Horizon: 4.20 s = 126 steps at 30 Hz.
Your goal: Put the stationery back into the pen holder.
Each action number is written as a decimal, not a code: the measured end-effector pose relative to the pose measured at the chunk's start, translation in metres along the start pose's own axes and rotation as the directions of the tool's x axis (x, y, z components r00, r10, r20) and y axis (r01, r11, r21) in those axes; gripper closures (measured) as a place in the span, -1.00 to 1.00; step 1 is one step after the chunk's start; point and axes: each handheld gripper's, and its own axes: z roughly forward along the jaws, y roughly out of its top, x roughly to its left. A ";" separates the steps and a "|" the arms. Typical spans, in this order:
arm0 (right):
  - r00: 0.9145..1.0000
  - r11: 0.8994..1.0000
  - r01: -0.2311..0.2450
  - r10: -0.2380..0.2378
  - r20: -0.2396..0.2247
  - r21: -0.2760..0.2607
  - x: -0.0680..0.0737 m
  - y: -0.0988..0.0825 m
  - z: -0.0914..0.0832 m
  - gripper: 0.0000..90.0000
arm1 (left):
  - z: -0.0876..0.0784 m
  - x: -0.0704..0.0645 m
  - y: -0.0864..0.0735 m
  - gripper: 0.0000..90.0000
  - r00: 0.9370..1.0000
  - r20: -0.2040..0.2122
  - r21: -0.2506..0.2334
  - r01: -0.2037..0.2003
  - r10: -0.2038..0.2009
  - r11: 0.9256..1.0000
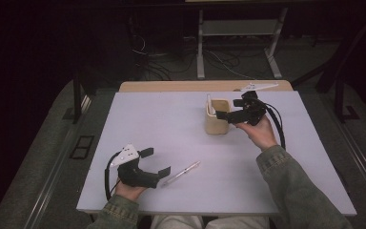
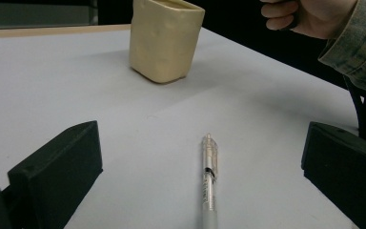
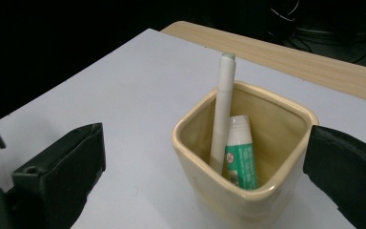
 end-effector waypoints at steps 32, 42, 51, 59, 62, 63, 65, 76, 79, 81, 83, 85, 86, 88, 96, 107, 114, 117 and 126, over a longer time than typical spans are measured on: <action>1.000 0.999 0.021 -0.020 -0.021 0.038 0.009 -0.047 -0.043 -0.99 | 0.000 0.000 -0.001 -1.00 1.000 -0.004 0.003 0.005 -0.005 1.000; 1.000 0.999 0.017 -0.016 -0.018 0.039 0.013 -0.064 -0.054 -0.99 | 0.000 0.000 0.000 -1.00 1.000 -0.004 0.005 0.005 -0.005 1.000; 1.000 0.999 0.008 -0.008 -0.011 0.048 0.012 -0.081 -0.062 -0.99 | -0.001 0.001 -0.001 -1.00 1.000 -0.012 0.007 0.005 -0.004 1.000; 1.000 0.999 -0.005 0.005 -0.012 0.045 0.013 -0.093 -0.072 -0.99 | -0.001 0.001 0.000 -1.00 1.000 -0.012 0.010 0.005 -0.004 1.000; 1.000 0.999 -0.003 0.004 -0.015 0.040 0.015 -0.100 -0.075 -0.99 | -0.001 0.000 0.000 -1.00 1.000 -0.010 0.010 0.005 -0.004 1.000; 1.000 0.999 0.000 0.001 -0.016 0.039 0.016 -0.103 -0.075 -0.99 | -0.001 0.000 0.000 -1.00 1.000 -0.010 0.013 0.004 -0.004 1.000; 1.000 0.999 0.004 -0.003 -0.013 0.043 0.017 -0.108 -0.076 -0.99 | 0.000 0.000 0.000 -1.00 1.000 -0.008 0.020 0.006 -0.006 1.000; 1.000 0.999 0.011 -0.011 0.005 0.050 0.017 -0.128 -0.087 -0.99 | 0.003 -0.002 0.000 -1.00 1.000 0.000 0.059 0.004 -0.004 0.998; 1.000 0.998 0.015 -0.015 0.007 0.056 0.018 -0.135 -0.090 -0.99 | 0.003 -0.002 0.000 -1.00 1.000 0.007 0.067 0.004 -0.004 0.998; 1.000 0.998 0.016 -0.016 0.004 0.059 0.018 -0.138 -0.092 -0.99 | 0.004 -0.002 0.000 -1.00 1.000 0.009 0.077 0.002 -0.003 0.997; 1.000 0.998 0.011 -0.012 0.007 0.061 0.018 -0.141 -0.093 -0.99 | 0.004 -0.003 0.001 -1.00 1.000 0.007 0.085 -0.003 0.003 0.996; 1.000 0.998 0.008 -0.009 0.007 0.060 0.018 -0.143 -0.095 -0.99 | 0.005 -0.004 0.001 -1.00 1.000 0.006 0.092 -0.005 0.004 0.996; 1.000 0.998 0.007 -0.007 0.006 0.061 0.018 -0.144 -0.096 -0.99 | 0.006 -0.004 0.002 -1.00 1.000 0.007 0.096 -0.002 0.001 0.995; 1.000 0.998 0.012 -0.013 0.006 0.057 0.018 -0.146 -0.098 -0.99 | 0.006 -0.005 0.003 -1.00 1.000 0.014 0.115 -0.002 0.000 0.993; 1.000 0.998 0.005 -0.006 0.013 0.061 0.017 -0.152 -0.105 -0.99 | 0.015 -0.009 0.008 -1.00 0.999 0.037 0.198 -0.033 0.026 0.980; 1.000 0.996 0.024 -0.024 0.006 0.080 0.018 -0.155 -0.105 -0.99 | 0.027 -0.010 0.015 -1.00 0.996 0.073 0.315 -0.066 0.045 0.947; 1.000 0.996 0.020 -0.021 0.006 0.083 0.017 -0.156 -0.107 -0.99 | 0.037 -0.009 0.018 -1.00 0.993 0.100 0.383 -0.098 0.064 0.919; 1.000 0.997 0.016 -0.016 0.006 0.080 0.017 -0.156 -0.108 -0.99 | 0.040 -0.009 0.018 -1.00 0.992 0.107 0.407 -0.102 0.063 0.908; 1.000 0.997 0.011 -0.012 0.007 0.082 0.015 -0.157 -0.110 -0.99 | 0.048 -0.007 0.018 -1.00 0.989 0.127 0.479 -0.123 0.070 0.869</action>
